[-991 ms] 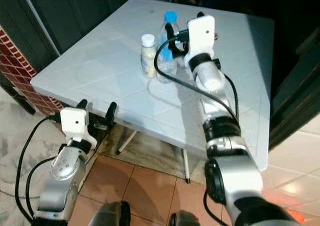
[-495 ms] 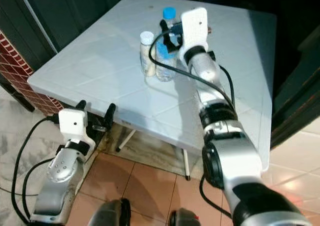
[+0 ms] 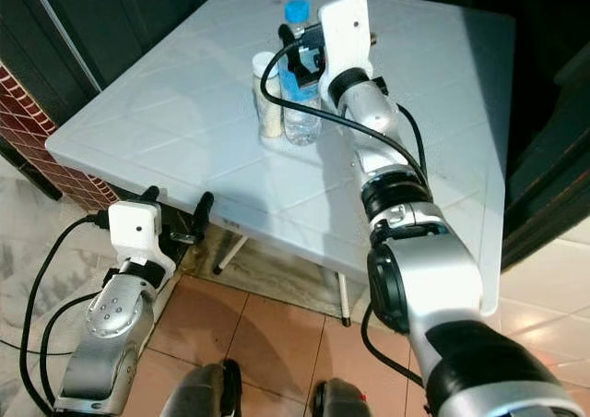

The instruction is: Restocking fridge

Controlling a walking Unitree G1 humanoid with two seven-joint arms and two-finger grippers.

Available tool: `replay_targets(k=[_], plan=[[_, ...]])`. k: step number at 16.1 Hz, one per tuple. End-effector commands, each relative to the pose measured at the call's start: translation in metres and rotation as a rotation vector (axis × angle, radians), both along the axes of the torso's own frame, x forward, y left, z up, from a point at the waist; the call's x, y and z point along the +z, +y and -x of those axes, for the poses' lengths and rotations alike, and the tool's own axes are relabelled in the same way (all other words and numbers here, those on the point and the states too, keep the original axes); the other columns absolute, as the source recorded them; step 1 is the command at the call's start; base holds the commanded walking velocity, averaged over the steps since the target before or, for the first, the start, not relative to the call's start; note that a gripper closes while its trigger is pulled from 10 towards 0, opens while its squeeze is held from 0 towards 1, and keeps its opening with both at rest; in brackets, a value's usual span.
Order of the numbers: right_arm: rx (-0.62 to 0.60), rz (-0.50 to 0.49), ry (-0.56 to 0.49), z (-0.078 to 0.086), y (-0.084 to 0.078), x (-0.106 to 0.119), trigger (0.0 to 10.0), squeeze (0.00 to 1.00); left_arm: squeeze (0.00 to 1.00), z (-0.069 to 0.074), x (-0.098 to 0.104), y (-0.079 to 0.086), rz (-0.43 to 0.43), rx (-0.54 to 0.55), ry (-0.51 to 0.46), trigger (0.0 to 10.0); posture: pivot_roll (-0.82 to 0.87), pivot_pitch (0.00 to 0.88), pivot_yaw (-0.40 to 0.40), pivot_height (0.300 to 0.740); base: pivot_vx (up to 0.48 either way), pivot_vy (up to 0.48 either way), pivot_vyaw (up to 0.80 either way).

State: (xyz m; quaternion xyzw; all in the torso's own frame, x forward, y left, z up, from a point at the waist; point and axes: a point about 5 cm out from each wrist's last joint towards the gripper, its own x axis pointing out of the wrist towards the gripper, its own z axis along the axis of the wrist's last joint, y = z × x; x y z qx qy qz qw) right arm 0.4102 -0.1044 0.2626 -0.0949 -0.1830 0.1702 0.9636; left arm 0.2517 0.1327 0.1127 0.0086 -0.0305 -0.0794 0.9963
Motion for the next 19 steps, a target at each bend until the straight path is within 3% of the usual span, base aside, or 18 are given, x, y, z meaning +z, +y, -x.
replay_targets(k=[1, 6, 12, 19], plan=[[0.037, -0.001, 0.023, 0.0, 0.007, -0.001, 10.0, 0.0, 0.0, 0.001, 0.002, 0.0, -0.014, -0.009, -0.003, 10.0, 0.11, 0.153, 0.046, 0.74, 0.0, 0.0, 0.0], [0.097, -0.007, 0.047, 0.003, 0.007, -0.009, 10.0, 0.0, 0.0, 0.001, 0.001, 0.002, -0.028, 0.013, 0.0, 10.0, 0.11, 0.15, 0.039, 0.74, 0.0, 0.0, 0.0], [0.134, 0.063, 0.031, 0.008, 0.005, -0.013, 10.0, 0.0, 0.0, -0.001, 0.001, 0.001, -0.022, 0.009, 0.001, 10.0, 0.11, 0.146, 0.041, 0.74, 0.0, 0.0, 0.0], [0.172, 0.103, 0.007, 0.004, 0.012, 0.006, 10.0, 0.0, 0.0, -0.001, 0.0, 0.002, -0.024, 0.017, 0.002, 10.0, 0.12, 0.139, 0.031, 0.74, 0.0, 0.0, 0.0]])
